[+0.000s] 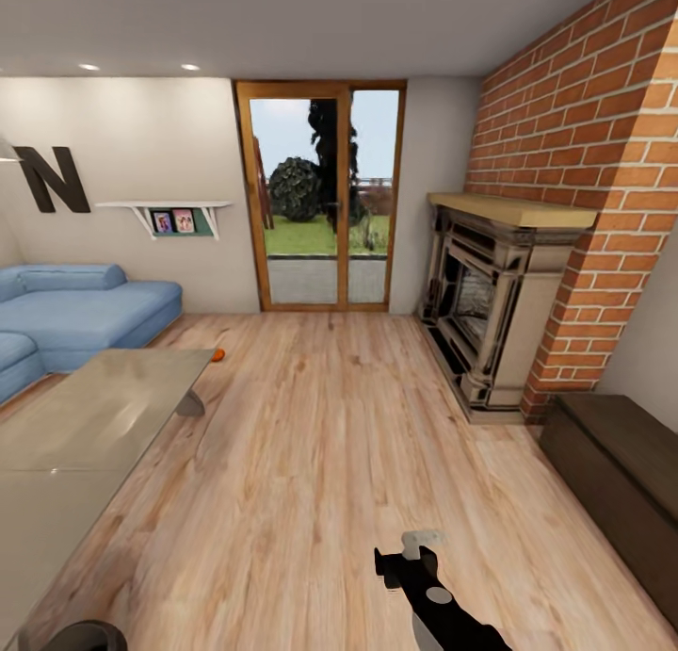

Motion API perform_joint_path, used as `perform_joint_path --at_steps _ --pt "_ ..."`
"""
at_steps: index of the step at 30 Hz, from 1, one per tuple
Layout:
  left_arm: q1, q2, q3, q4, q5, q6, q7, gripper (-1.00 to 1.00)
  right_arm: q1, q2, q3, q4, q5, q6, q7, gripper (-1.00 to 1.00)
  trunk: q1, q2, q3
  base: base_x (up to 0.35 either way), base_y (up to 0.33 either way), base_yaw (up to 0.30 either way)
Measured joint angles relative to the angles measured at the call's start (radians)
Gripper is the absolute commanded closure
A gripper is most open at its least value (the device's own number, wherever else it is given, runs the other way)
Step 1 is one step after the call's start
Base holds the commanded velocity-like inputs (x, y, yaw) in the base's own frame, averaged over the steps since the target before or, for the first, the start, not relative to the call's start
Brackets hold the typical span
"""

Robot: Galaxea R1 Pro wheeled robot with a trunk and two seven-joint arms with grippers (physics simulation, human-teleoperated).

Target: Place each of the two pumpkins and all three candles from the living room inside a cabinet in the living room (use any cabinet), then make sure every cabinet is closed, and position the cauldron so it is next to a table in the living room.

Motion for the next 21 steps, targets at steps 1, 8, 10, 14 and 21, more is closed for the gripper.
perform_joint_path --at_steps 1,8,10,14,21 --pt "0.0 0.0 0.0 0.0 0.0 0.0 0.0 -1.0 0.0 0.0 0.0 0.0 0.0 0.0 0.0 -1.0 0.0 0.0 0.0 0.33 0.091 0.0" --pt "0.0 0.0 -0.001 0.0 0.0 0.0 0.0 -1.0 0.0 0.0 -0.001 0.0 0.0 0.0 0.0 -1.0 0.0 0.0 0.0 0.332 0.108 0.0" --pt "0.0 0.0 -0.001 0.0 0.0 -0.001 0.0 -1.0 0.0 0.0 -0.001 0.0 0.0 0.0 0.001 -1.0 0.0 0.0 0.0 0.333 0.117 0.0" --pt "0.0 0.0 -0.002 0.0 0.0 -0.002 0.0 -1.0 0.0 0.0 -0.002 0.0 0.0 -0.001 0.001 -1.0 0.0 0.0 0.0 0.327 0.147 0.0" --pt "0.0 0.0 -0.002 0.0 0.0 -0.002 0.0 -1.0 0.0 0.0 -0.002 0.0 0.0 -0.001 0.002 -1.0 0.0 0.0 0.0 0.315 0.168 0.0"
